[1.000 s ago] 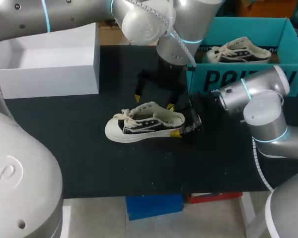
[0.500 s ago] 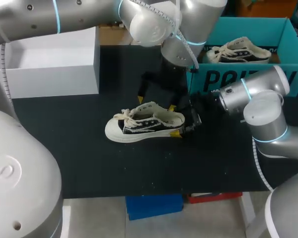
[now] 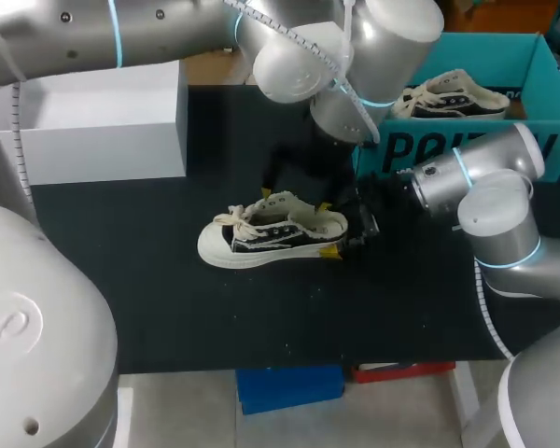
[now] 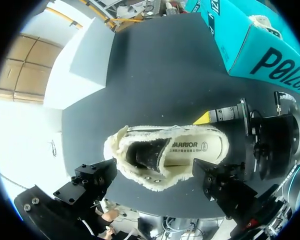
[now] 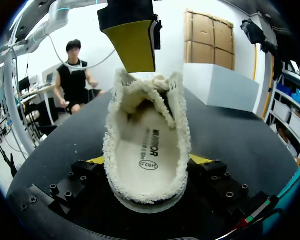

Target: Take the shoe out of the shoebox, open the shoe tongue, remove and reinsert the insole, then place the shoe into the shoebox

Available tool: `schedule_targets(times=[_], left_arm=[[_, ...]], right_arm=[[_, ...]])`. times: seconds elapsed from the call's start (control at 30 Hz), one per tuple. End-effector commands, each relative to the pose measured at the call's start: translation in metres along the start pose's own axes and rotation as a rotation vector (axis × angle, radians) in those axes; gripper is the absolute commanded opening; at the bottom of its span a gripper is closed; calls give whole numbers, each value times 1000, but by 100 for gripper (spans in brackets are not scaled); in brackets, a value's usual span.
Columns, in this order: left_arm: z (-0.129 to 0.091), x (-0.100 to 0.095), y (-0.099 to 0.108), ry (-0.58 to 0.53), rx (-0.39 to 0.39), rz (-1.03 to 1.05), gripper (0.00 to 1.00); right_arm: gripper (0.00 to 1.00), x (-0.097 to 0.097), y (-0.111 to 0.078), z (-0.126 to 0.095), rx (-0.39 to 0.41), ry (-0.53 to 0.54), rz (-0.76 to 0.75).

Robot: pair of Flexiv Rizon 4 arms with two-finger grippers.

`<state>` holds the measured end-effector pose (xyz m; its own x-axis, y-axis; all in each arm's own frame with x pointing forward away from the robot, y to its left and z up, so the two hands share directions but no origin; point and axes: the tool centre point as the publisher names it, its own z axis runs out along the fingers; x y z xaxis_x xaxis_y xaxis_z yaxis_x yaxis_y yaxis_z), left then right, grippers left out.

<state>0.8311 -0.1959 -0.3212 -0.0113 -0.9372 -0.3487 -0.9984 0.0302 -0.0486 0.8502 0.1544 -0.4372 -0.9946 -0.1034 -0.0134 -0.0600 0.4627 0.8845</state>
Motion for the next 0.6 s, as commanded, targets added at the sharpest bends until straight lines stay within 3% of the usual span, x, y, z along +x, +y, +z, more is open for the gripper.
schedule_targets(times=[0.03,0.6], left_arm=[[10,12,-3,-19,-18,-2,100],[43,12,-1,-119,-88,-10,100]], right_arm=[[0,-1,-1,3,1,0,1],[0,-1,-1,3,1,0,1]])
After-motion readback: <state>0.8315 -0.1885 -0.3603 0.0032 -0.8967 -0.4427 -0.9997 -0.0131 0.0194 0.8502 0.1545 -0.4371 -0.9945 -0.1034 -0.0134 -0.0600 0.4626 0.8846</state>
